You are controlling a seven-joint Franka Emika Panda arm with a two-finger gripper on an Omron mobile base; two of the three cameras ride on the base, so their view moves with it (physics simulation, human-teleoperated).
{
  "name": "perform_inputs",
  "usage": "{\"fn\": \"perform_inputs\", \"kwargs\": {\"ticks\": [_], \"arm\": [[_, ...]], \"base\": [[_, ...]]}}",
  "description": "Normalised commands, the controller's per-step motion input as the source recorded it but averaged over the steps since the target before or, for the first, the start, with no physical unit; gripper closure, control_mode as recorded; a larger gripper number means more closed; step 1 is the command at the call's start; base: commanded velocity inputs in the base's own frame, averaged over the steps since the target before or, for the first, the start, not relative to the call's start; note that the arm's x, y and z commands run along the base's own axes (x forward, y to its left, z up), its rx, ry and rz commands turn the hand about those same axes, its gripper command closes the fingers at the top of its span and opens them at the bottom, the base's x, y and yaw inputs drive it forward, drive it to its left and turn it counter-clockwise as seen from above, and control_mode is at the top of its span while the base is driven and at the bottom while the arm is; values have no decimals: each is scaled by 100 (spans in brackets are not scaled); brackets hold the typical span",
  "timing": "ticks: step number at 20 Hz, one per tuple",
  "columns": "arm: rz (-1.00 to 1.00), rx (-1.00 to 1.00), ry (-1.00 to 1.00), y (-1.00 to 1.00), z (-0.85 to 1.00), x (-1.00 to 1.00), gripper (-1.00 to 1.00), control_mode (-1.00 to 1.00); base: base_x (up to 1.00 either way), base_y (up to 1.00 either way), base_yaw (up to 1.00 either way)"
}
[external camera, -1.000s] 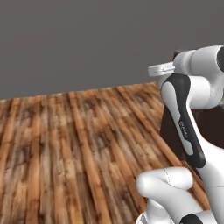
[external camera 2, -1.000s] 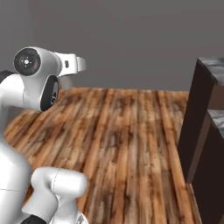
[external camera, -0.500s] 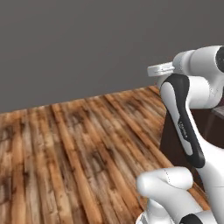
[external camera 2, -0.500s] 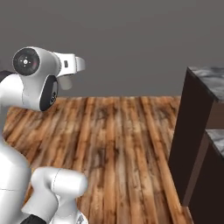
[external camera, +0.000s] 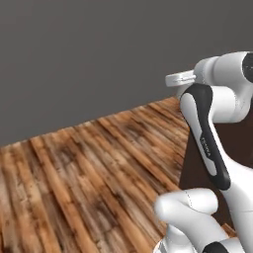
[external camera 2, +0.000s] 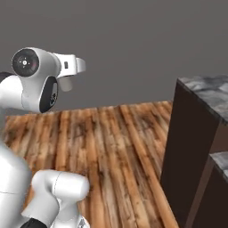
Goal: Retrieve the shaker from the cabinet and place it next the steak on a plate on the dining table.
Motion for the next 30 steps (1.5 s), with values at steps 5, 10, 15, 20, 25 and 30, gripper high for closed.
{"fn": "perform_inputs", "kwargs": {"ticks": [5, 10, 15, 20, 25, 30], "arm": [[0, 0, 0, 0, 0, 0, 100, 100], [0, 0, 0, 0, 0, 0, 100, 100], [0, 0, 0, 0, 0, 0, 100, 100], [0, 0, 0, 0, 0, 0, 100, 100], [0, 0, 0, 0, 0, 0, 100, 100], [0, 0, 0, 0, 0, 0, 100, 100]], "base": [[100, 0, -37], [100, 3, -37], [100, 9, -39], [100, 11, -43], [100, 18, -44], [100, 29, -44]]}}
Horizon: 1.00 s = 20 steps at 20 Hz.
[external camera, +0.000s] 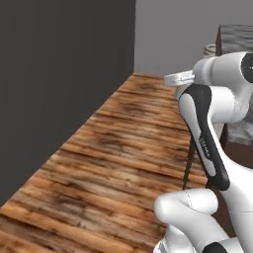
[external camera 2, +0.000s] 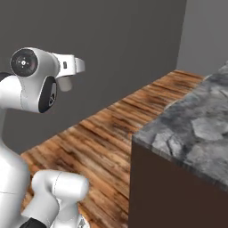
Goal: Retrieve the shaker from the cabinet and place it next the steak on a plate on the dining table.
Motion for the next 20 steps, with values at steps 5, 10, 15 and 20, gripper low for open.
{"fn": "perform_inputs", "kwargs": {"ticks": [5, 10, 15, 20], "arm": [[0, 0, 0, 0, 0, 0, 100, 100], [0, 0, 0, 0, 0, 0, 100, 100], [0, 0, 0, 0, 0, 0, 100, 100], [0, 0, 0, 0, 0, 0, 100, 100]], "base": [[100, 31, -43], [100, 18, -43], [94, 9, -44], [92, 18, -42]]}}
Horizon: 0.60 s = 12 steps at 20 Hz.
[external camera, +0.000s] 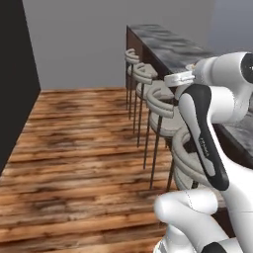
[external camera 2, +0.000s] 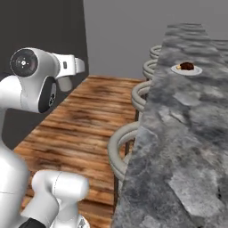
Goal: Retrieve the shaker from the cabinet and place it next the steak on a plate on the dining table.
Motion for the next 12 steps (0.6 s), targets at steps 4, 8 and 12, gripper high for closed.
{"fn": "perform_inputs", "kwargs": {"ticks": [4, 8, 12], "arm": [[0, 0, 0, 0, 0, 0, 100, 100], [0, 0, 0, 0, 0, 0, 100, 100], [0, 0, 0, 0, 0, 0, 100, 100]], "base": [[84, 33, -42], [72, 45, -37], [70, 41, -36]]}}
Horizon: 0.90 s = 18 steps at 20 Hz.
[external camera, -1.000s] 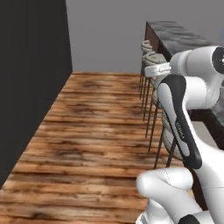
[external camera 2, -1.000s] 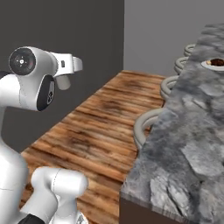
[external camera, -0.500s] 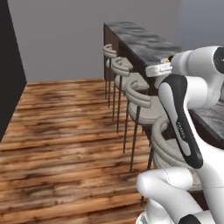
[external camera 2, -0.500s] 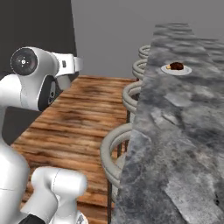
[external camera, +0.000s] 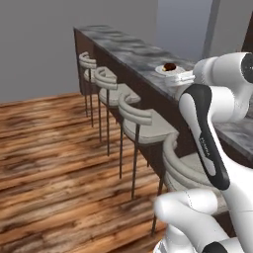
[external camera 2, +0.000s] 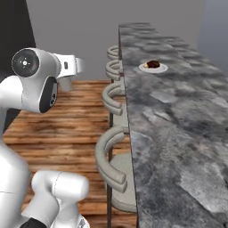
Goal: Retrieve the shaker from the cabinet and place it next the steak on a plate on the dining table.
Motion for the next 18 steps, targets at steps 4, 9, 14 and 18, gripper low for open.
{"fn": "perform_inputs", "kwargs": {"ticks": [4, 9, 14, 18], "arm": [[0, 0, 0, 0, 0, 0, 100, 100], [0, 0, 0, 0, 0, 0, 100, 100], [0, 0, 0, 0, 0, 0, 100, 100], [0, 0, 0, 0, 0, 0, 100, 100]], "base": [[74, 39, -36], [69, 41, -37], [55, 42, -38], [34, 36, -36]]}}
